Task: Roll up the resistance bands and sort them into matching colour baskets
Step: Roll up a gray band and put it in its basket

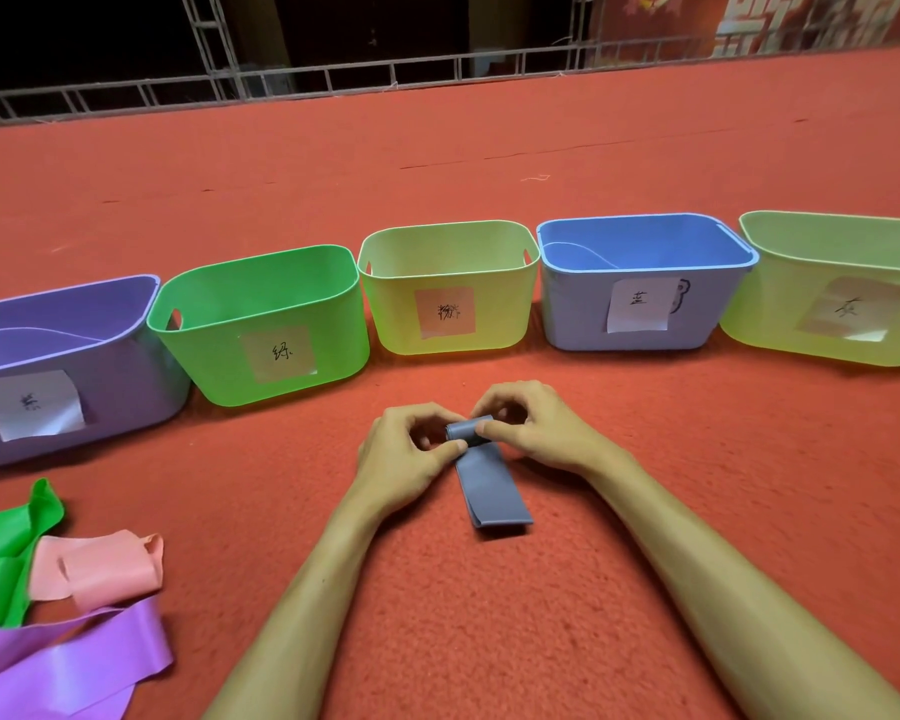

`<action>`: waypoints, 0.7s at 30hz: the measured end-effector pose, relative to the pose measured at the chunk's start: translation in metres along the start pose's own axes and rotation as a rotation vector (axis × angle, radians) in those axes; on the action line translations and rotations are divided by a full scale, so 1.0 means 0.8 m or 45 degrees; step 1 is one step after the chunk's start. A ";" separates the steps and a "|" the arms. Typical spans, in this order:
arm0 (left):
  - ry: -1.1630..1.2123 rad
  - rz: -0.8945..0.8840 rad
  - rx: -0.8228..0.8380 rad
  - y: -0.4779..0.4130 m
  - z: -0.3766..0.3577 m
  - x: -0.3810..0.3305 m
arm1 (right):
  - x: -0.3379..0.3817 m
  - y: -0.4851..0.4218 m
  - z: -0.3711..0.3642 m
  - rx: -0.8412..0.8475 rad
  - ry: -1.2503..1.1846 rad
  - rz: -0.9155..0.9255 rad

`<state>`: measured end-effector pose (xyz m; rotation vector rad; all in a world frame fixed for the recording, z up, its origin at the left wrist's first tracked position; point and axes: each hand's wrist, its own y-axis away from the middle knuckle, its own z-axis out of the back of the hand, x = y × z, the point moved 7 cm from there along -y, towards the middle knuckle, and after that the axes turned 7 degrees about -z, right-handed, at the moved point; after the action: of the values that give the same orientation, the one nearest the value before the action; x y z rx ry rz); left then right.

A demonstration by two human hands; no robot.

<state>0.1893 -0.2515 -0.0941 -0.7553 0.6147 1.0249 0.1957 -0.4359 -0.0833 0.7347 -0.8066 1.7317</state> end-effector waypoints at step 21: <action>0.109 -0.090 -0.008 -0.006 -0.001 0.003 | 0.003 0.003 -0.003 0.043 -0.048 -0.020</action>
<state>0.1947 -0.2524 -0.0953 -0.8245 0.6543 0.9335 0.1928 -0.4330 -0.0829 0.7968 -0.7972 1.7250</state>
